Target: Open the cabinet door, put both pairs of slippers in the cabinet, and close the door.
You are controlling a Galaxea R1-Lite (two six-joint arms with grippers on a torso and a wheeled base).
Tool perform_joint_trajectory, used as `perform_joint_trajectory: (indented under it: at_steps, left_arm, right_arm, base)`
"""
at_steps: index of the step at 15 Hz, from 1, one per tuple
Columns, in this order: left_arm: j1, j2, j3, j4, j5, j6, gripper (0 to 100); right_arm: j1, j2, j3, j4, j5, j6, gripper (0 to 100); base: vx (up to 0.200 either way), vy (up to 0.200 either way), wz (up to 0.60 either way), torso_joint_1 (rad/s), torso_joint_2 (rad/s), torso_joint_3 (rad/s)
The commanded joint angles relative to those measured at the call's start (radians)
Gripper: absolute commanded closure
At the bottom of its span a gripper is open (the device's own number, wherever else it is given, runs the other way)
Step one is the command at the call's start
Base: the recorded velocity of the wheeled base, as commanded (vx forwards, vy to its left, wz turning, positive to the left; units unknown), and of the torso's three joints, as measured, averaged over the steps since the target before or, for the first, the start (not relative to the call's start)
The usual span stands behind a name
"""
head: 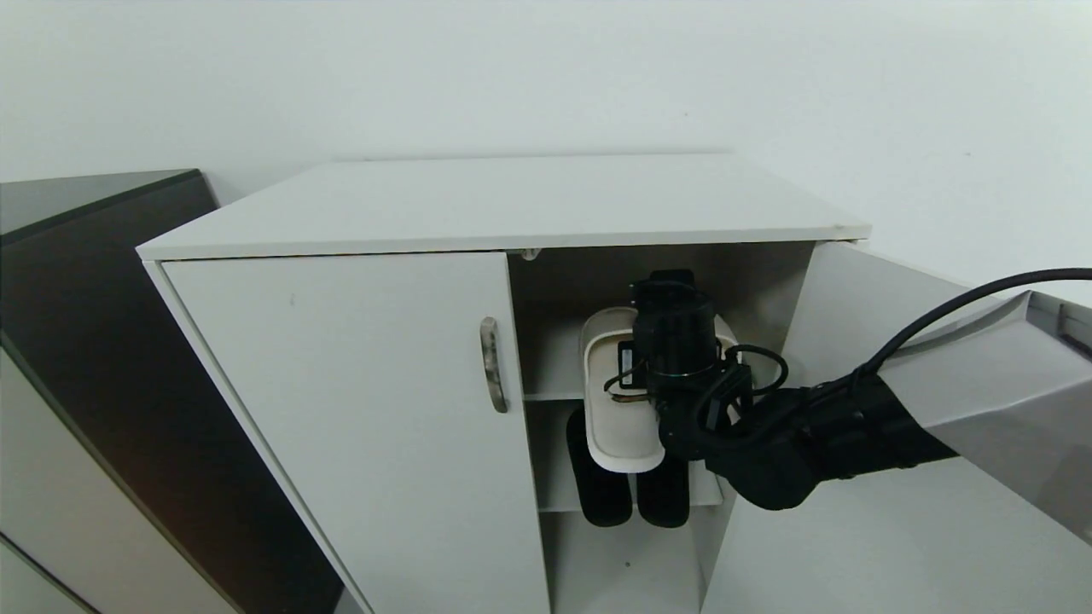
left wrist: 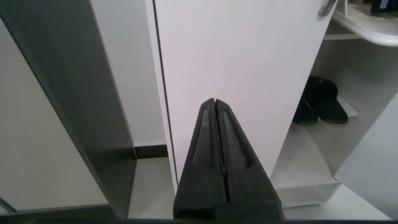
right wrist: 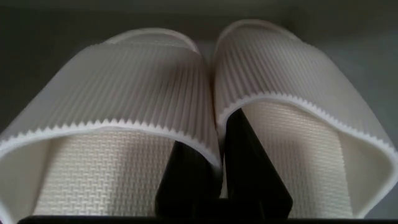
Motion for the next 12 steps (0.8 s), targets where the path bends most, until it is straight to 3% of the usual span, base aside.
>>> perform_joint_trajectory:
  at_steps: [1,3,9,12]
  left_arm:
    - [0.000,0.001,0.000,0.000,0.000,0.000,100]
    - [0.000,0.001,0.000,0.001,0.000,0.000,100]
    - [0.000,0.001,0.000,0.000,0.000,0.000,100]
    - [0.000,0.001,0.000,0.000,0.000,0.000,100]
  right_arm:
    - [-0.006,0.023,-0.017,-0.002,0.001,0.000,100]
    - [-0.004,0.021,-0.017,0.000,0.001,0.000,100]
    - [-0.004,0.027,-0.026,0.000,0.001,-0.037,100]
    - [-0.016,0.067,-0.120,0.078,0.013,-0.037,100]
  base:
    - [0.200,0.000,0.00,0.002,0.00,0.002]
    - [0.200,0.000,0.00,-0.007,0.00,0.005]
    - [0.000,0.000,0.00,0.000,0.00,0.000]
    - [0.000,0.000,0.00,0.000,0.00,0.000]
